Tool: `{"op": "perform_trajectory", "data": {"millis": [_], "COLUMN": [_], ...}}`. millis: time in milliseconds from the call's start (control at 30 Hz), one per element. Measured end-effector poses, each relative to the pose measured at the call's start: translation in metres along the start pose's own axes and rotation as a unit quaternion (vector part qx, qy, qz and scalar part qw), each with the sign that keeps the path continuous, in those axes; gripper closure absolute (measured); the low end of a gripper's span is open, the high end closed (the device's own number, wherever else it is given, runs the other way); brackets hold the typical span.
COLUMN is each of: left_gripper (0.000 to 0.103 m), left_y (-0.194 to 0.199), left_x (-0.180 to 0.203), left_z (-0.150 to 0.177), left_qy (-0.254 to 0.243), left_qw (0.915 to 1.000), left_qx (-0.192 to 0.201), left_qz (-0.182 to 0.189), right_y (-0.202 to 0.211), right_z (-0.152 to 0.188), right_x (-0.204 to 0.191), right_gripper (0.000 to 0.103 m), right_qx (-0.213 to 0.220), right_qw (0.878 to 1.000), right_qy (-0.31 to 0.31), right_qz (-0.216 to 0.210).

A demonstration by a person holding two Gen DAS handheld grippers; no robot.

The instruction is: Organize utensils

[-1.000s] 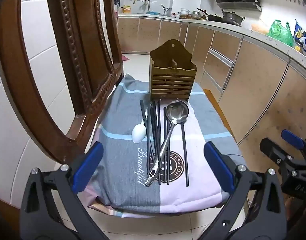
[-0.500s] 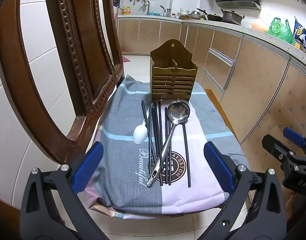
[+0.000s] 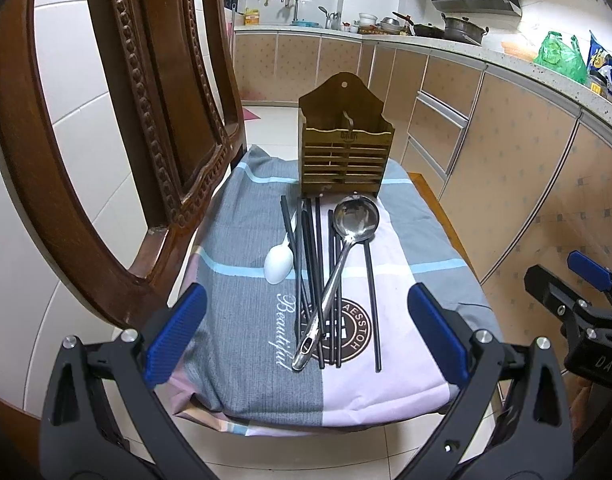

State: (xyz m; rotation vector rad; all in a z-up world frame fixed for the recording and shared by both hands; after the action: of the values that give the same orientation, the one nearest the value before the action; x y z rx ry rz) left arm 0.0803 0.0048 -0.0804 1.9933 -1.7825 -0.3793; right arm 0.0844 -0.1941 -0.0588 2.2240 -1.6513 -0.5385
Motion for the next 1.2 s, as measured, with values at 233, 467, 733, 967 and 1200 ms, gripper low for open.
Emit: {"op": "perform_trajectory", "data": {"millis": [233, 467, 733, 967, 1200], "left_gripper": [0.004, 0.004, 0.004, 0.004, 0.004], "left_y": [0.0, -0.001, -0.003, -0.005, -0.006], "left_x": [-0.001, -0.003, -0.002, 0.001, 0.003], "left_z": [0.001, 0.002, 0.002, 0.003, 0.006], "left_qy": [0.001, 0.001, 0.0, -0.002, -0.006], "left_qw": [1.0, 1.0, 1.0, 1.0, 1.0], "left_qx": [0.0, -0.002, -0.004, -0.006, -0.007], "left_qz": [-0.001, -0.003, -0.001, -0.001, -0.001], "right_y": [0.001, 0.001, 0.007, 0.01, 0.012], "right_z": [-0.001, -0.001, -0.012, -0.011, -0.011], "right_x": [0.001, 0.0, -0.001, -0.001, 0.006], "right_gripper": [0.003, 0.003, 0.003, 0.003, 0.003], "right_qx": [0.004, 0.005, 0.041, 0.05, 0.067], "right_qw": [1.0, 1.0, 0.999, 0.999, 0.998], "right_qy": [-0.003, -0.002, 0.01, 0.012, -0.003], "right_qz": [0.001, 0.001, 0.008, 0.007, 0.015]}}
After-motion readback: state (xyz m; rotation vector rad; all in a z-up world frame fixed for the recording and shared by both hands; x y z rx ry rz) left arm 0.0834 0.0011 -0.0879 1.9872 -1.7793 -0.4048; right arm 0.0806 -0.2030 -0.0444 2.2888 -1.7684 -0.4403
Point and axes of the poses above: each gripper's, at about its wrist camera, not at the fingertips, and y roughly against the way its jaws point, x to its right, z to its underside, the point moved 10 cm from there along -y, roughly the way its jaws point, and after that the axes turned 11 degrees about x, right-handed, at the moved point
